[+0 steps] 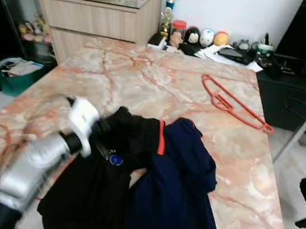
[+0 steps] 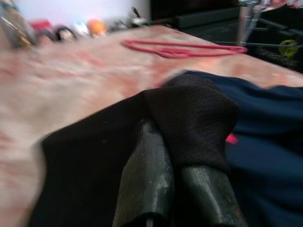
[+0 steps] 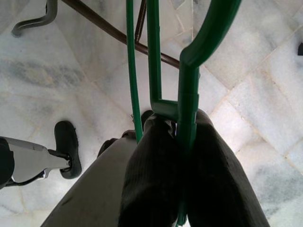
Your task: Hang hanger
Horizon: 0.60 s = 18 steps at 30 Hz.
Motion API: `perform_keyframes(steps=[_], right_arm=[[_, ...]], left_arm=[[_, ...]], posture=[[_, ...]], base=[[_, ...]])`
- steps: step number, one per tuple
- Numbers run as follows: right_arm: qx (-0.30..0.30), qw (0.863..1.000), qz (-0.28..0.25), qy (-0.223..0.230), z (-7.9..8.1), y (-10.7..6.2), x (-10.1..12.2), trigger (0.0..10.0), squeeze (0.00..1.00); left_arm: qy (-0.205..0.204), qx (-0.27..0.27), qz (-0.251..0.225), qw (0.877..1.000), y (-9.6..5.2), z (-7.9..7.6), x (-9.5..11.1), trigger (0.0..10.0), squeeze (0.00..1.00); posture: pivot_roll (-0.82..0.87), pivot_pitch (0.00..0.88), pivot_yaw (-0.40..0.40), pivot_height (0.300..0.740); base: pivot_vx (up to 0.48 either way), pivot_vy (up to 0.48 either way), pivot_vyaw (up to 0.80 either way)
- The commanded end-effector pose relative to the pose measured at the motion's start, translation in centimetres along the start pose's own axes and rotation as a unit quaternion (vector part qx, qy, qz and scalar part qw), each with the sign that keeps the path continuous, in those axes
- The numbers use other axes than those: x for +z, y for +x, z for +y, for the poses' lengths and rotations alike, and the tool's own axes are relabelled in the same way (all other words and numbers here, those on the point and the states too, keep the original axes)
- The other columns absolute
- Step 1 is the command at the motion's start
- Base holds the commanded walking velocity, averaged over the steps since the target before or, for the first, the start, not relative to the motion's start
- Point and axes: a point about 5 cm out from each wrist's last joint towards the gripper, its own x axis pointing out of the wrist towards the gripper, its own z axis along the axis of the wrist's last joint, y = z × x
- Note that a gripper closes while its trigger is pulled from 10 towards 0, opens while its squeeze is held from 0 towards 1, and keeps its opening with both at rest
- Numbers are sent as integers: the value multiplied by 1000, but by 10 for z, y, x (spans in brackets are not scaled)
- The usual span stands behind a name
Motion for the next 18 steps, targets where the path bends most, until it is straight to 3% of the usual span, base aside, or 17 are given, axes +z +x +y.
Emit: perform_keyframes(steps=[1,4,5,6,7,12,18], right_arm=[[2,1000,2,1,1,0,-1,10000,0],[1,1000,2,0,1,0,-1,10000,0],[1,1000,2,-1,1,0,-1,10000,0],[1,1000,1,-1,1,0,-1,10000,0],[1,1000,1,-2,1,0,-1,10000,0],[-1,1000,1,-1,1,0,-1,10000,0],[-1,1000,2,-3,1,0,-1,10000,0]], left_arm=[[-5,-3,-4,1000,8,-9,4,10000,0],[-27,-3,-1,1000,13,-18,5,10000,31],[-31,-2,2,1000,15,-21,5,10000,216],[-34,-2,5,999,16,-23,3,10000,729],[-34,0,13,999,16,-26,-1,10000,1000],[-30,16,24,999,12,-23,-4,10000,1000],[-13,47,40,998,-5,-10,-7,10000,1000]], posture=[[56,0,9,740],[45,0,15,740],[43,0,16,740],[40,0,17,740],[38,0,18,740],[38,0,18,740],[48,0,14,740]], base=[[0,0,0],[0,0,0],[0,0,0],[0,0,0],[0,0,0],[0,0,0],[0,0,0]])
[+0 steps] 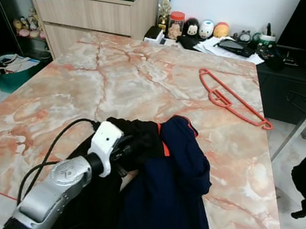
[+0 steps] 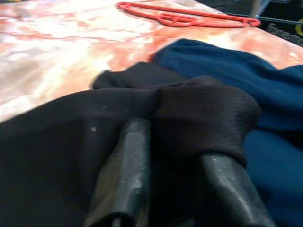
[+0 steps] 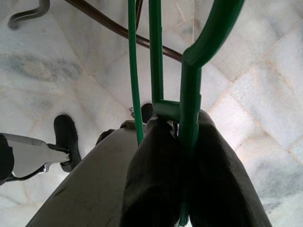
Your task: Hang hanger
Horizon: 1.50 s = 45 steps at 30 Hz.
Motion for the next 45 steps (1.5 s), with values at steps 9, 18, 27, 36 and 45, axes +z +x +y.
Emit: perform_keyframes(steps=[9,18,27,36,45], right_arm=[[-2,1000,-1,-7,-3,0,1,10000,0],[-2,1000,1,-14,-5,0,2,10000,0],[-1,1000,1,-19,-5,0,3,10000,0],[-3,1000,0,-18,-5,0,3,10000,0],[-3,1000,0,-18,-6,0,3,10000,0]], left_arm=[[13,32,0,999,-29,10,4,10000,1000],[34,-4,28,999,-55,3,0,10000,1000],[183,30,67,980,-47,17,-1,10000,1000],[136,101,8,985,-37,20,11,10000,1000],[-29,157,-57,985,-50,39,21,10000,1000]], posture=[[55,0,0,740],[59,0,-11,740],[65,0,-16,740],[54,0,-14,740],[58,0,-16,740]], base=[[0,0,0],[0,0,0],[0,0,0],[0,0,0],[0,0,0]])
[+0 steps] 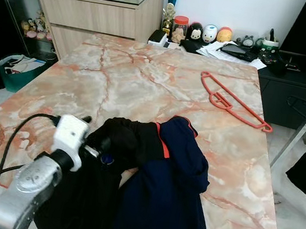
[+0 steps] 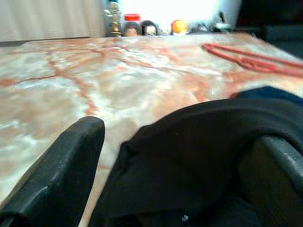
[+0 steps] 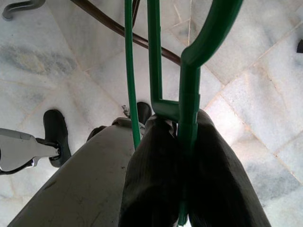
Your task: Hang hanger
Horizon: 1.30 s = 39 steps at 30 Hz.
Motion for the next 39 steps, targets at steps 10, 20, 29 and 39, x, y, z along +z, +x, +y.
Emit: perform_keyframes(steps=[10,20,29,39], right_arm=[[-2,1000,-7,-4,-2,0,4,10000,0],[-2,1000,-9,1,-3,0,5,10000,0],[-2,1000,-10,1,-3,0,6,10000,0],[-3,1000,-9,2,-4,0,5,10000,0]], left_arm=[[146,-152,83,974,-25,-5,-16,10000,0],[-33,44,54,997,-25,-10,-36,10000,0],[-30,17,56,998,-26,-19,-36,10000,0],[-37,23,50,998,-25,-22,-35,10000,0]], posture=[[60,0,-20,740],[56,0,-19,740],[58,0,-17,740],[55,0,-17,740]], base=[[0,0,0],[0,0,0],[0,0,0],[0,0,0]])
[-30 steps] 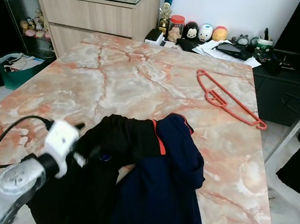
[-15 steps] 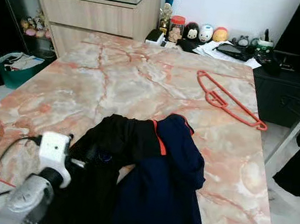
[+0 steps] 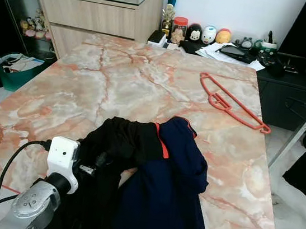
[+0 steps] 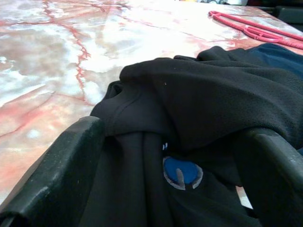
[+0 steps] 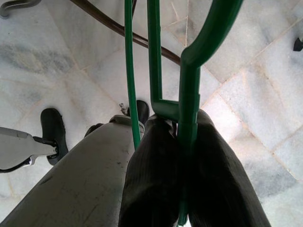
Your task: Hang hanger
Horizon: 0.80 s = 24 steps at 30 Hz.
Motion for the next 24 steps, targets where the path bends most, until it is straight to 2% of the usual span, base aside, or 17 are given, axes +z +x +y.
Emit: perform_keyframes(steps=[1,19,24], right_arm=[[-5,1000,-13,0,-3,0,8,10000,0],[-5,1000,-12,-1,-4,0,7,10000,0],[-6,1000,-11,-1,-4,0,6,10000,0]], left_arm=[[5,0,-2,1000,0,-1,1,10000,0],[11,-12,-4,1000,0,-5,1,10000,0],[9,-15,-5,1000,-1,-6,2,10000,0]], posture=[[55,0,-17,740],[55,0,-16,740],[56,0,-16,740]], base=[[0,0,0],[0,0,0],[-250,0,0]])
